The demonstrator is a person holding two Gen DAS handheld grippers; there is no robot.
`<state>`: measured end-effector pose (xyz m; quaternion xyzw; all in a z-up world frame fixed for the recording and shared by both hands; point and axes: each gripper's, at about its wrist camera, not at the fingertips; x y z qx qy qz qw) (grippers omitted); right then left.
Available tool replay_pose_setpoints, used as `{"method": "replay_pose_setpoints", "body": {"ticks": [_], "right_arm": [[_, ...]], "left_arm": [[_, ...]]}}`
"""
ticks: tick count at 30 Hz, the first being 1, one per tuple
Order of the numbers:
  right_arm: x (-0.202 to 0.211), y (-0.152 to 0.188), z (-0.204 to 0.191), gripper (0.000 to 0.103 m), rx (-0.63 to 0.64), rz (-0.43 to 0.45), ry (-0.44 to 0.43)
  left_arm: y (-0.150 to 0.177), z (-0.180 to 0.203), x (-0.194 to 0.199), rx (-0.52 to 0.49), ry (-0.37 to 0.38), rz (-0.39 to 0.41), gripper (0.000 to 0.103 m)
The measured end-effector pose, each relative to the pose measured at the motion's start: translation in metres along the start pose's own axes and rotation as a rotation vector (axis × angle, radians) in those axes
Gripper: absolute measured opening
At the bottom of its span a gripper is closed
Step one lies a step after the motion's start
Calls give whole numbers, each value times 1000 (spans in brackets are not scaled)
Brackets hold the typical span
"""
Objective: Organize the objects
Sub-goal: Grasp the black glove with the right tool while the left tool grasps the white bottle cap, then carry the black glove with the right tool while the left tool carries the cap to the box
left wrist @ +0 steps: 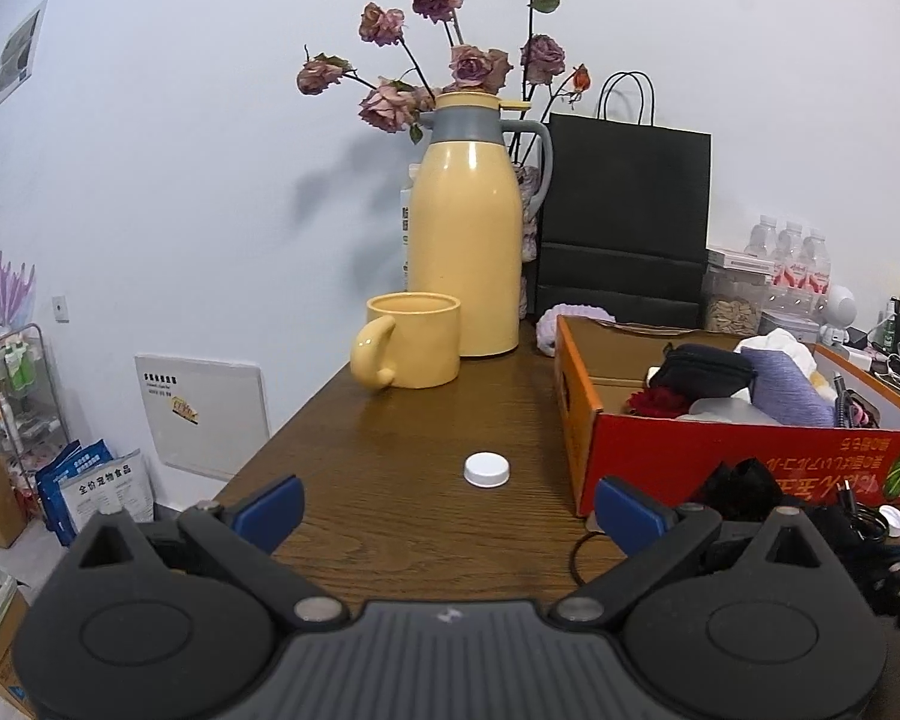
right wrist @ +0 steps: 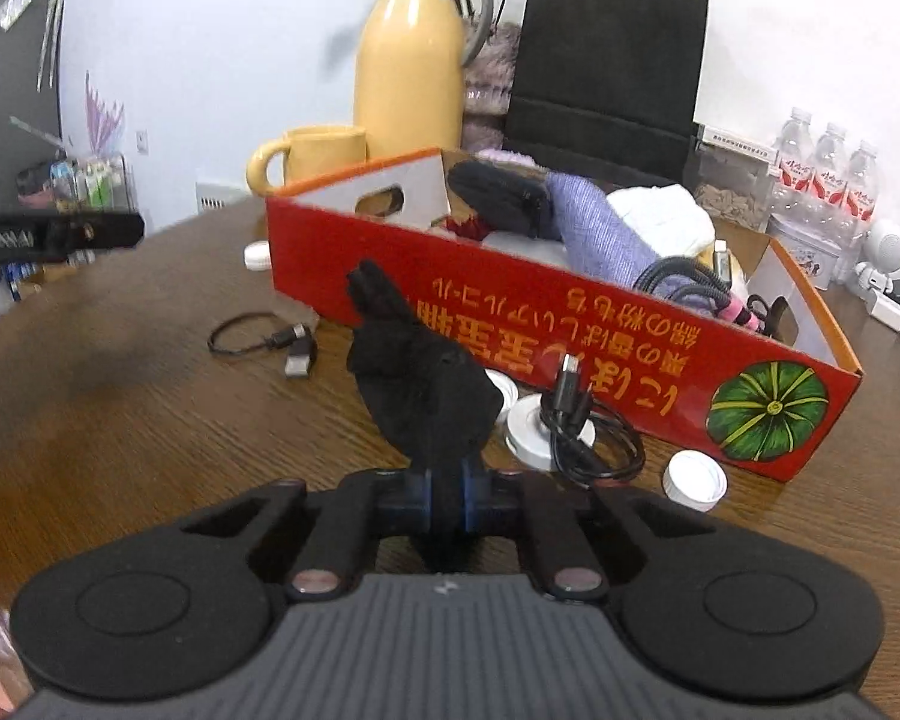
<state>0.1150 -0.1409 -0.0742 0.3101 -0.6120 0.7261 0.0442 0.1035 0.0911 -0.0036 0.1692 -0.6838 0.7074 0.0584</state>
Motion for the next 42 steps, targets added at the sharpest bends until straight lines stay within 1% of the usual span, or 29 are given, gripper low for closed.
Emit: {"method": "replay_pose_setpoints", "body": {"ticks": [4,11,12,15,18,20,21,22,23,25,28,33,38,42], "right_arm": [[16,-8,6,8,-35,72,-3],[45,-21,28,8,-106,181,59],[49,-23,33,8,-117,195,68],[58,-25,44,8,-140,225,99],[62,-26,53,8,-157,240,116],[63,-26,55,8,-162,242,122],[63,-26,56,8,-163,242,123],[62,-26,57,8,-163,242,124],[62,-26,57,8,-164,242,123],[61,-26,58,8,-166,243,121],[62,-25,58,8,-167,249,113],[67,-28,57,8,-166,279,96],[71,-41,59,8,-163,327,81],[70,-57,63,8,-162,370,72]], "left_arm": [[-5,-3,-15,-7,-5,-22,103],[-17,4,-72,-70,-23,-165,103],[-17,5,-77,-78,-23,-174,103],[-19,11,-102,-100,-33,-210,99],[-19,17,-127,-123,-39,-245,86],[-17,19,-141,-109,-13,-264,69],[-16,19,-146,-96,15,-269,63],[-15,18,-149,-77,61,-278,45],[-15,16,-150,-56,107,-277,25],[-15,16,-147,-60,106,-277,26],[-18,14,-132,-59,72,-227,26],[-36,11,-97,6,76,-122,26],[-64,28,-65,9,118,3,26],[-81,53,-54,-1,167,57,26]]}}
Point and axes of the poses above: each gripper's, at about its wrist camera, not at the fingertips, and x roughly against the way its jaws point, z to its right, y to its underside, and after that the axes turned 4 degrees about z, right-handed
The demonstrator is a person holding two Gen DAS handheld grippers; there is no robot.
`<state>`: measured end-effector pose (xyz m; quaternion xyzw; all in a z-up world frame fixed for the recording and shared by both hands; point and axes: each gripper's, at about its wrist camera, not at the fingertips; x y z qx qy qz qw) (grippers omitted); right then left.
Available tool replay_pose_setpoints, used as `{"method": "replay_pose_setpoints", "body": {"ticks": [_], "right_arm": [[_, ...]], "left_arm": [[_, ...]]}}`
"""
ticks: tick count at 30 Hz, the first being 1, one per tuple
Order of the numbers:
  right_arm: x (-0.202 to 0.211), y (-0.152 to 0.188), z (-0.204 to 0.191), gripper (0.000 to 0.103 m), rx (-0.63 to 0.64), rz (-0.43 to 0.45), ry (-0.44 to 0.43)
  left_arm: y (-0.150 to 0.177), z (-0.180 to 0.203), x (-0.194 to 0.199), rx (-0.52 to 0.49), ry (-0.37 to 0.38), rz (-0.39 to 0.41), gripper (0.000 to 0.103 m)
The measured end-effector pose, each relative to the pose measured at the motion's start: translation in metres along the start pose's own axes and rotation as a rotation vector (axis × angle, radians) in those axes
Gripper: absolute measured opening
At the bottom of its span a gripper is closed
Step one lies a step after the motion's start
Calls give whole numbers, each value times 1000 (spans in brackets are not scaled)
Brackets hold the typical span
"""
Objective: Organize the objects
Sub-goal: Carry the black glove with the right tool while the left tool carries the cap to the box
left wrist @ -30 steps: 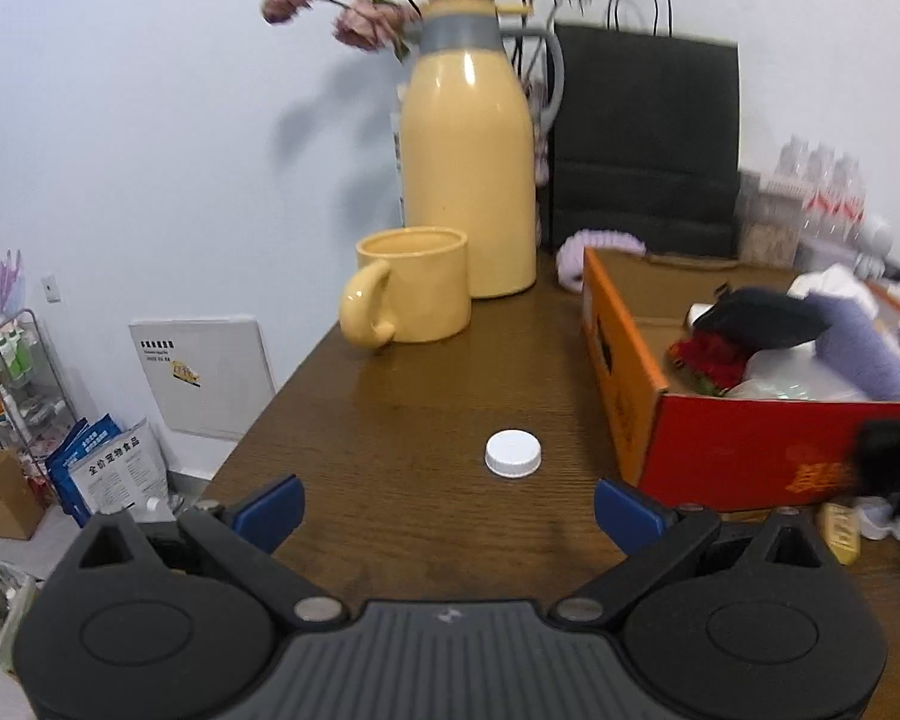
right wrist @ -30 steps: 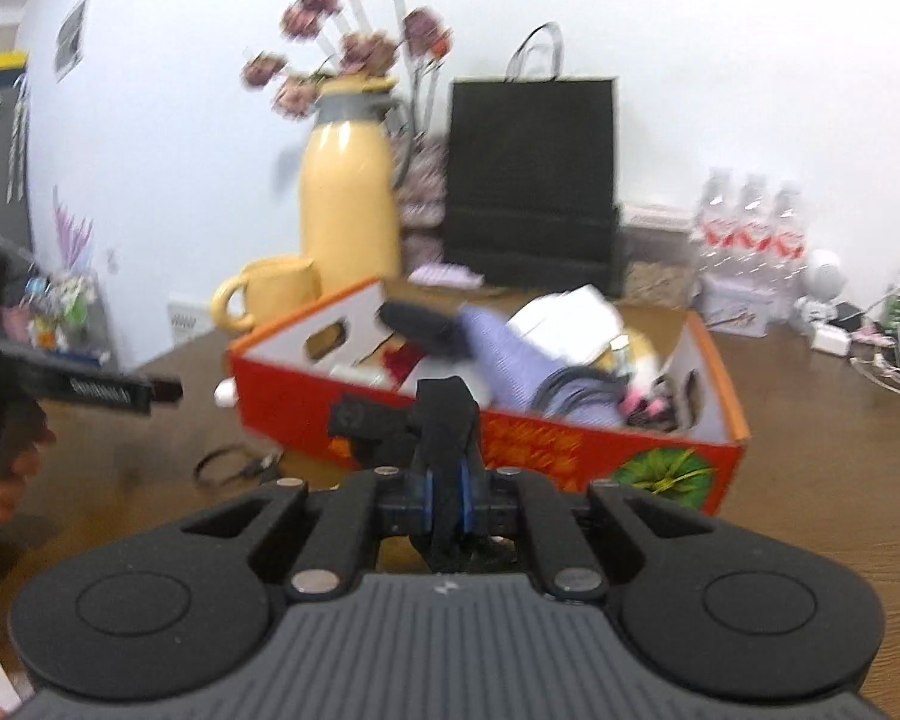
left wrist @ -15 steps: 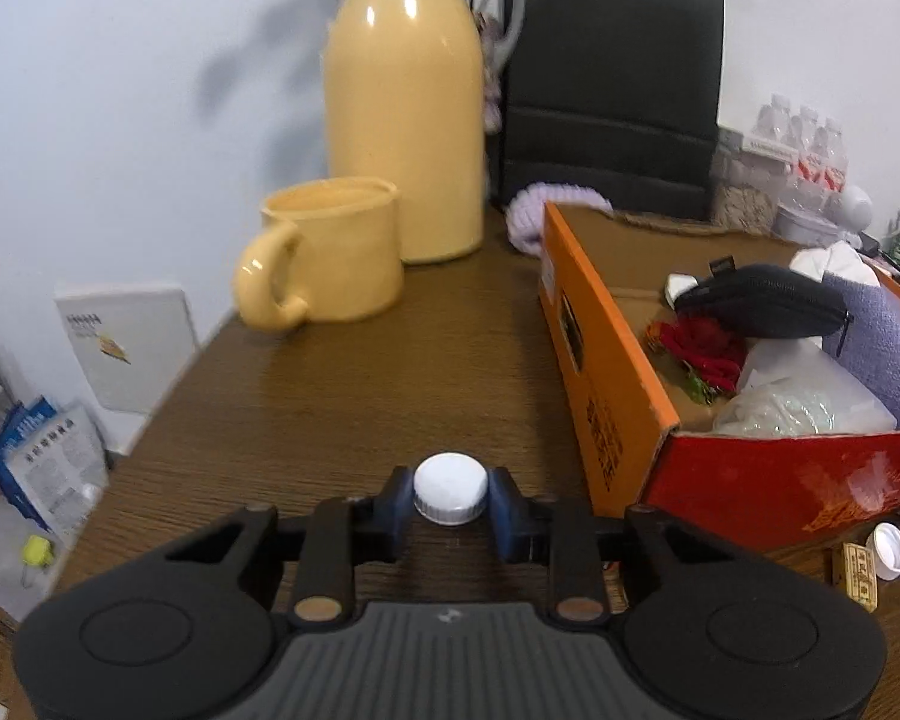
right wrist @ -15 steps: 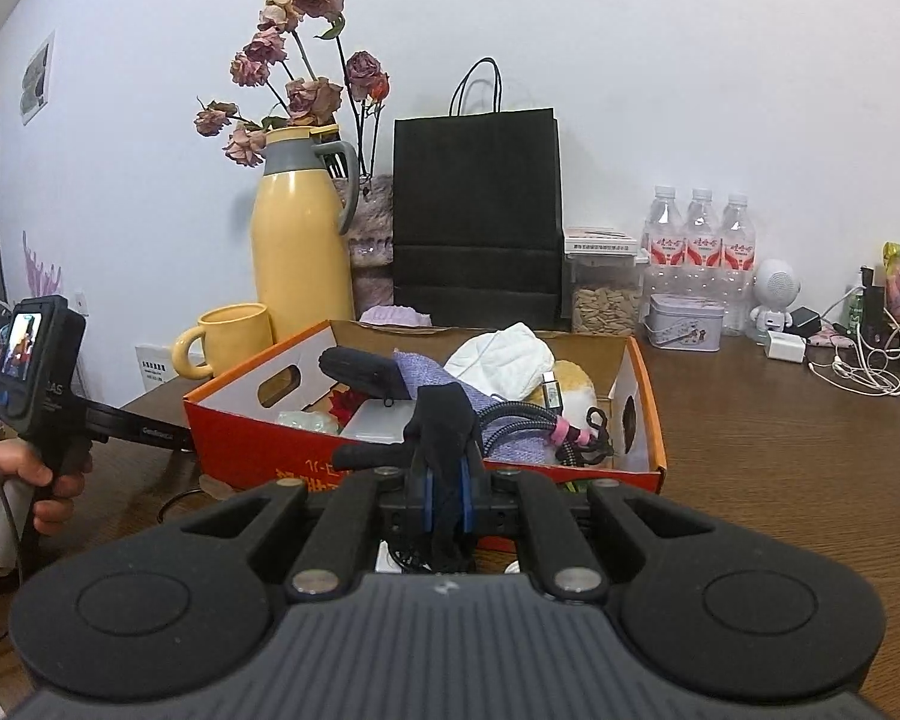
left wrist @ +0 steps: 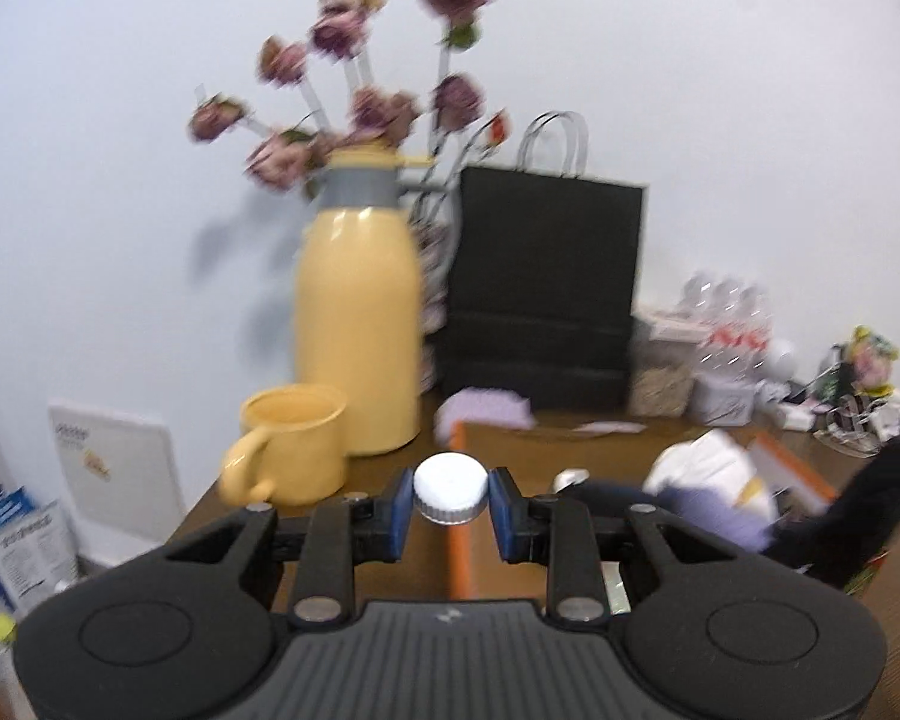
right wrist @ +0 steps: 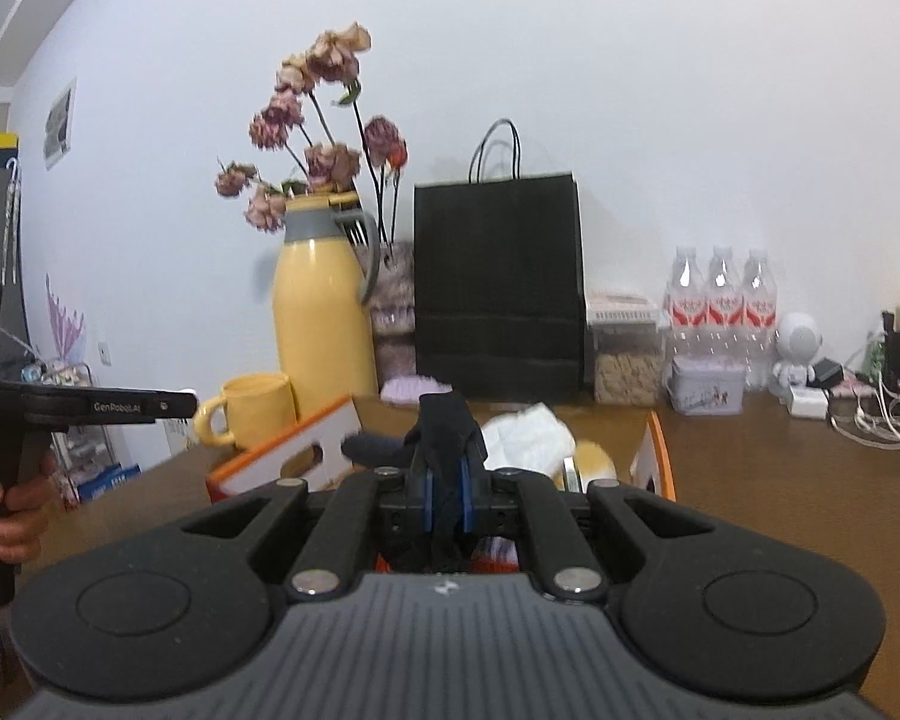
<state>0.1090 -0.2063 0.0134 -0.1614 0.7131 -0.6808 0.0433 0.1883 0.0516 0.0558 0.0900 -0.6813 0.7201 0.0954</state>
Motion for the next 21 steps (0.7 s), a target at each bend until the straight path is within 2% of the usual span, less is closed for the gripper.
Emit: {"method": "replay_pose_setpoints", "body": {"ticks": [5,9,21], "right_arm": [[-16,-16,4,8,-12,40,-14],[-33,-23,9,8,-27,53,-21],[-95,-3,36,8,-74,4,16]], "left_arm": [[-9,38,-15,-23,46,7,26],[-9,61,-34,-27,53,-12,26],[6,88,-99,-16,11,-61,26]]}}
Point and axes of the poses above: each gripper's, at about its wrist camera, not at the fingertips, and x roughly against the way its jaws point, z to its right, y to its underside, and after that the axes turned 4 degrees about z, right-handed
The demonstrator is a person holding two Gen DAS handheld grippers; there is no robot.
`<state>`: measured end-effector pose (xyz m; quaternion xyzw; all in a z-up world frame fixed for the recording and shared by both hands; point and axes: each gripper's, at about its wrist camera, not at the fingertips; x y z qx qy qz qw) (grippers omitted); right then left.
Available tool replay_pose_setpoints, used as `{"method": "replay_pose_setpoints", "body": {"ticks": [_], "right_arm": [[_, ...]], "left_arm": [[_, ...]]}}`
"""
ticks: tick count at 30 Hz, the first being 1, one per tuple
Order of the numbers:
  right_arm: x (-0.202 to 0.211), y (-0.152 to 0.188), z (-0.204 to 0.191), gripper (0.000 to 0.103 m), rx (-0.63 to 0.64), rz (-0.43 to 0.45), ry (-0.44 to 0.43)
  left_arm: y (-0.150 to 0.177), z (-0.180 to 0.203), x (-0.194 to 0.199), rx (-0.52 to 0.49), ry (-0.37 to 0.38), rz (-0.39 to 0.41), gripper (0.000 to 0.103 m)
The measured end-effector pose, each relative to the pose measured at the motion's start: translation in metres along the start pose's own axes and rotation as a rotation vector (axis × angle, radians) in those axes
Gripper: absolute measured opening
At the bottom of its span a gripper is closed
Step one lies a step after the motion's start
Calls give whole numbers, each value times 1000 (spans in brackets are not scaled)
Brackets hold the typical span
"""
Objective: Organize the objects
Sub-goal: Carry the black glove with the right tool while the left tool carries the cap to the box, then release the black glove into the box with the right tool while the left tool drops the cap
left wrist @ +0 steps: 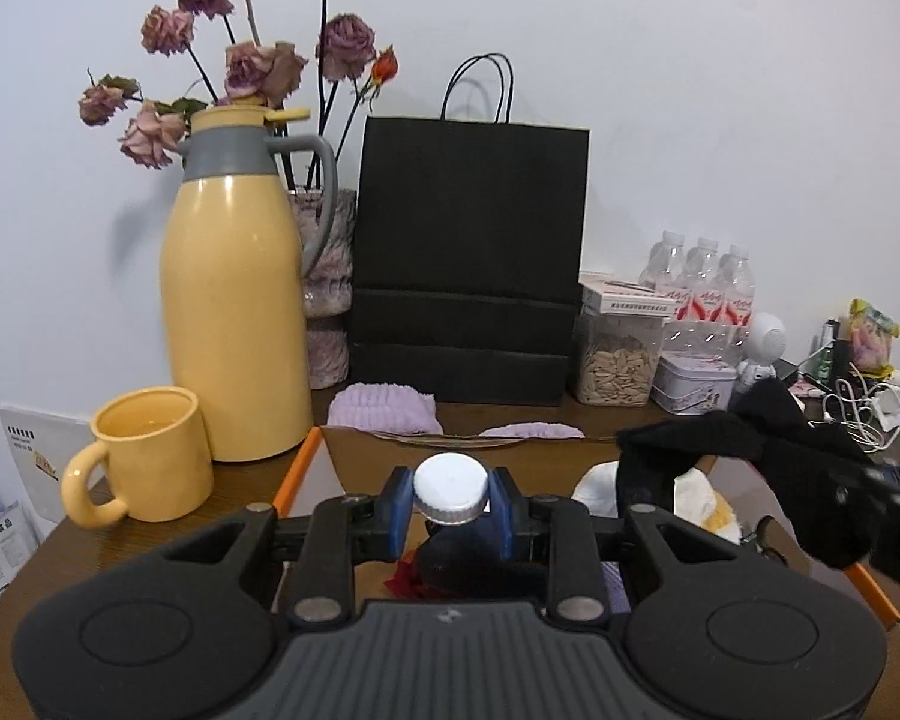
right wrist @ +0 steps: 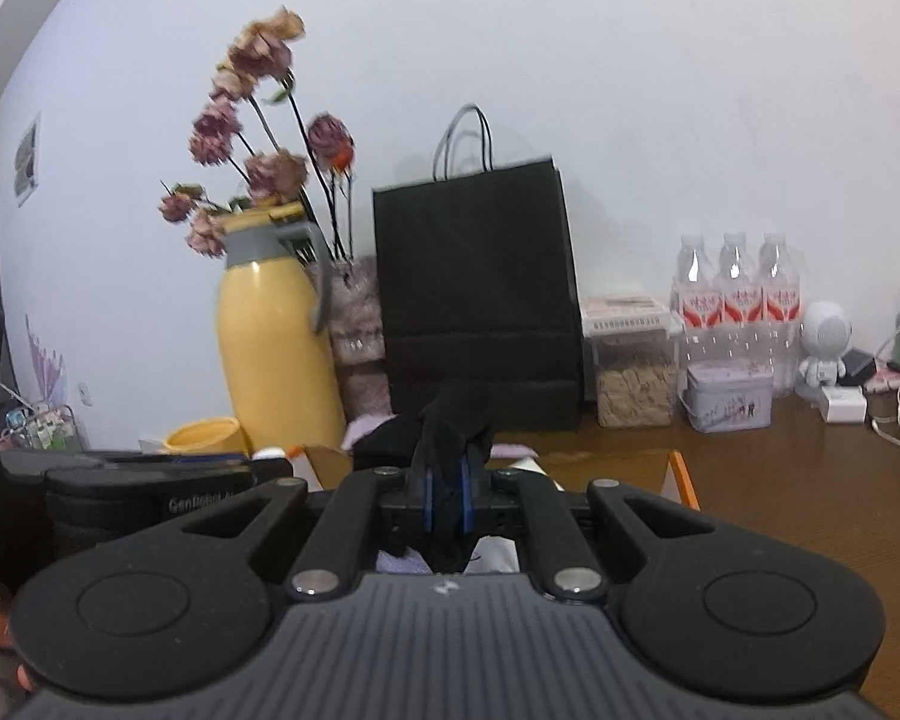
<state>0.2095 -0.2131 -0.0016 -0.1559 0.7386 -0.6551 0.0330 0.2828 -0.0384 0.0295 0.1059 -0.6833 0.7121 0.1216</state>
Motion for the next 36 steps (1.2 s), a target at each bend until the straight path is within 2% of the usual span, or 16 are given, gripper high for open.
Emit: {"method": "replay_pose_setpoints", "body": {"ticks": [4,10,12,14,15,16,17,36], "right_arm": [[-9,7,7,8,0,-19,16],[-23,19,8,12,20,-89,29],[-24,22,8,29,20,-113,36],[-23,24,8,75,32,-124,52],[-22,24,7,84,39,-126,57],[-20,24,6,94,45,-125,58],[-18,24,6,102,48,-121,56],[-3,27,8,103,75,-109,100]], "left_arm": [[5,1,-16,0,-1,-24,26],[8,-2,-16,-12,-6,-25,26],[10,-1,-14,-22,-13,-20,40],[12,1,-12,-36,-25,-11,74],[13,1,-10,-41,-24,0,82],[13,1,-8,-41,-19,12,94],[14,1,-6,-38,-14,24,101],[20,0,12,-31,-6,62,103]]}}
Point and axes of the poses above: each gripper's, at about its wrist camera, not at the fingertips, and x roughly against the way its jaws point, z to its right, y to its underside, and after that the axes turned 4 degrees about z, right-handed
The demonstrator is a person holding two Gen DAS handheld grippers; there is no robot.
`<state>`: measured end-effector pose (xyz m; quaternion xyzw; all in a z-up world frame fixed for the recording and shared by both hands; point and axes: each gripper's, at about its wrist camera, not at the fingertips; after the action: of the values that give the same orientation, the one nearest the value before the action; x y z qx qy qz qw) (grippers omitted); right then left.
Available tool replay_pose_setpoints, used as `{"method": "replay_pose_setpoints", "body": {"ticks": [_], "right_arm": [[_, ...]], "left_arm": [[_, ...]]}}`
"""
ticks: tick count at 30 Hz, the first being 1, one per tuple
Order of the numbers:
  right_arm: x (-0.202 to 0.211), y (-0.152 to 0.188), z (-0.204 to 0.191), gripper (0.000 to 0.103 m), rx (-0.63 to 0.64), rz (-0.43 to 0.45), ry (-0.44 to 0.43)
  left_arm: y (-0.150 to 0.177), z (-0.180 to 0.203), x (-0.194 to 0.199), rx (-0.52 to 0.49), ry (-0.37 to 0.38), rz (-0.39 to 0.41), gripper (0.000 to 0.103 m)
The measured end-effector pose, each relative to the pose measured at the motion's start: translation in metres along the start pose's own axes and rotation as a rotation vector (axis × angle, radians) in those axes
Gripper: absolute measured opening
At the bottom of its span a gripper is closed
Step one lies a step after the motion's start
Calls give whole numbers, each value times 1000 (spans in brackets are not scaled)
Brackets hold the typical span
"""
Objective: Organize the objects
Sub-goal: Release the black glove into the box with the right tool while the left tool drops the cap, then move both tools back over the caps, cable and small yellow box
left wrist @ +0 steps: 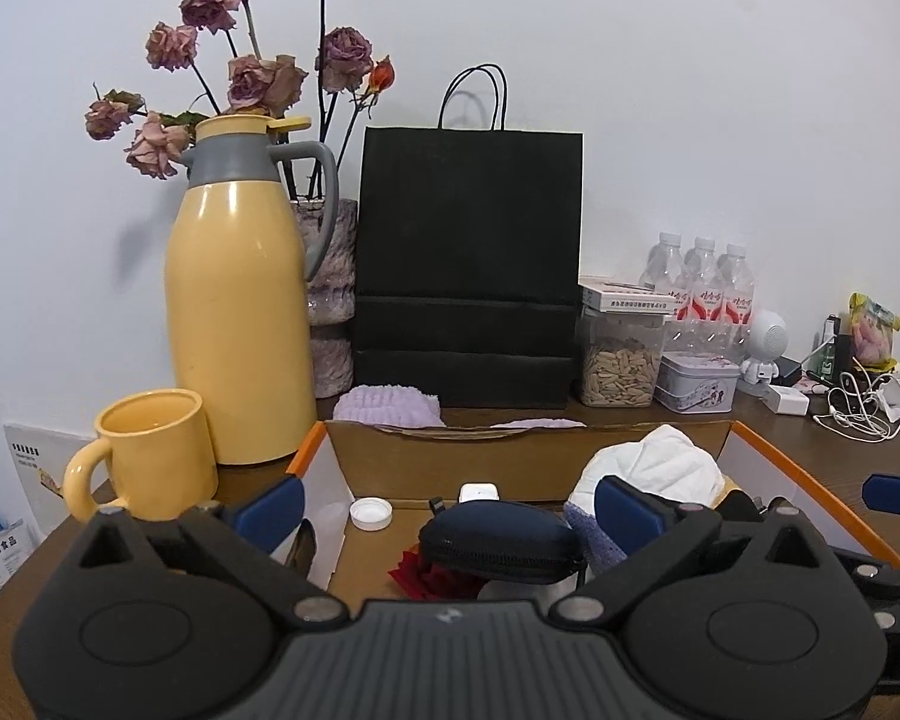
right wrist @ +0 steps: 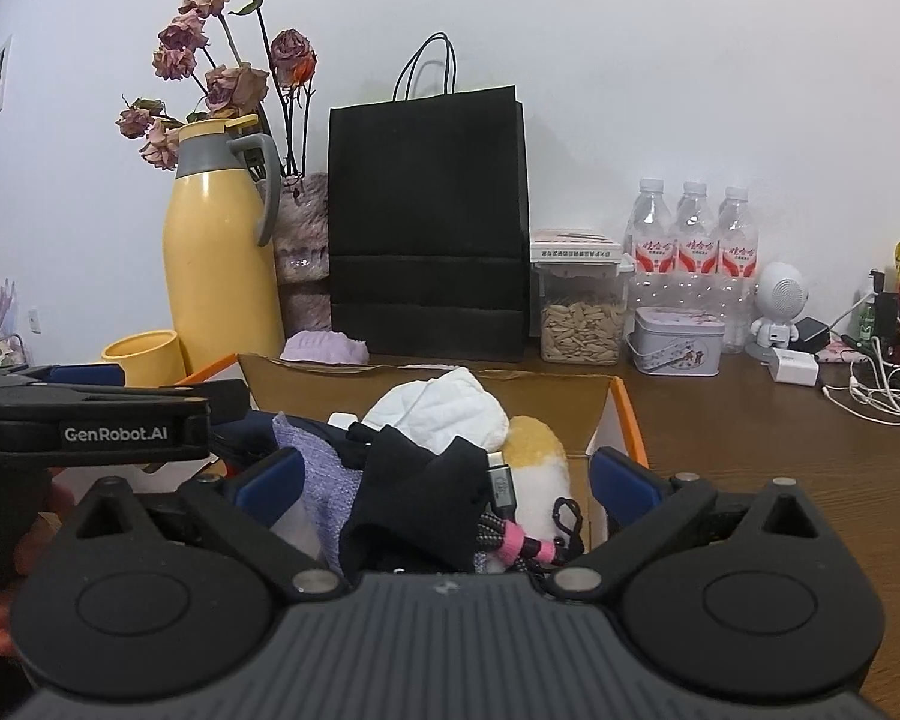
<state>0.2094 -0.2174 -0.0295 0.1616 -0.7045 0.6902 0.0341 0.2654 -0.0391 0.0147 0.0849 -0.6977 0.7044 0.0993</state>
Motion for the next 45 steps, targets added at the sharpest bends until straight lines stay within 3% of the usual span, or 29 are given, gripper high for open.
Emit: {"method": "replay_pose_setpoints", "body": {"ticks": [24,38,45], "right_arm": [[44,33,2,103,55,5,51],[68,51,3,103,55,-37,75],[78,61,-1,103,85,-93,67]], "left_arm": [[32,-8,46,-52,-38,-38,103],[48,-35,82,26,-77,-59,103],[57,-37,91,0,-79,-104,103]]}}
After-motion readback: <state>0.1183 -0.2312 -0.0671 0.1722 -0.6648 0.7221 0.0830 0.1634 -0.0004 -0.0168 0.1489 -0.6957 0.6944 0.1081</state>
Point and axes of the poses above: each gripper's, at about its wrist camera, not at the fingertips, and x roughly against the way its jaws point, z to its right, y to its underside, and after that the axes turned 4 degrees about z, right-handed
